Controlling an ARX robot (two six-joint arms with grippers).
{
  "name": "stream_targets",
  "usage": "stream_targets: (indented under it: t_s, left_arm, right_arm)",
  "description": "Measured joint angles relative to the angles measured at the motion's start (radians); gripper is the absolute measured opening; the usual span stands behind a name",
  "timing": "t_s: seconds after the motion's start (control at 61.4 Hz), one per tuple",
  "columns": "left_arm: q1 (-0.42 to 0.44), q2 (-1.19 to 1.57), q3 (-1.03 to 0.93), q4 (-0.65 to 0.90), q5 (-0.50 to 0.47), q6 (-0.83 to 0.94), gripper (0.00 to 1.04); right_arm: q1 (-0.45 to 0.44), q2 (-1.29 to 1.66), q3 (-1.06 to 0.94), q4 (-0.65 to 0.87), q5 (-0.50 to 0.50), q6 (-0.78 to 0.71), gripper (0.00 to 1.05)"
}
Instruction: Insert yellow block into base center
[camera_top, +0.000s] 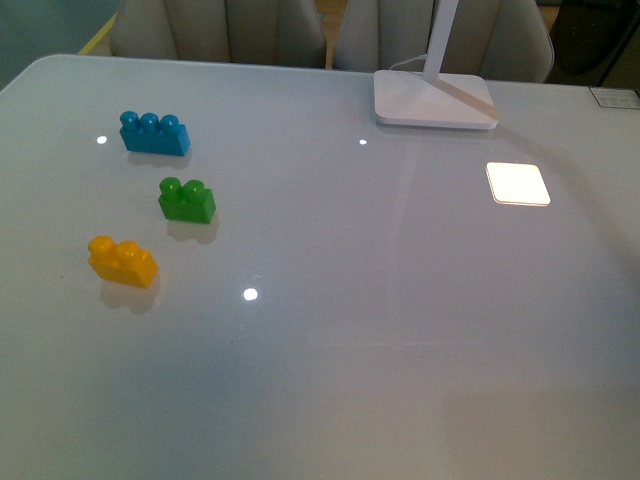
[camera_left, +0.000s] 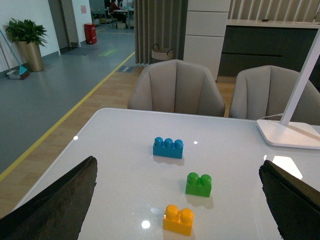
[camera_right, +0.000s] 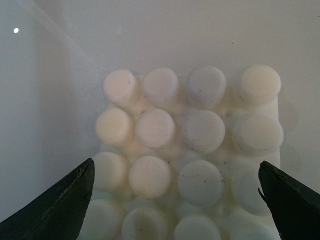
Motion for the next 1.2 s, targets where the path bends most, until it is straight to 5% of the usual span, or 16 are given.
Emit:
stream_targets:
  t_s: [0.814,1.205]
  left_arm:
    - [0.000,0.000,0.000,0.000,0.000,0.000,0.97]
    - [0.000,0.000,0.000,0.000,0.000,0.000,0.97]
  right_arm:
    - [-0.011,0.082,0.076,-0.039,0.020,-0.027,0.96]
    - [0.108,0.085,0.011,0.010,0.046,-0.031,0.96]
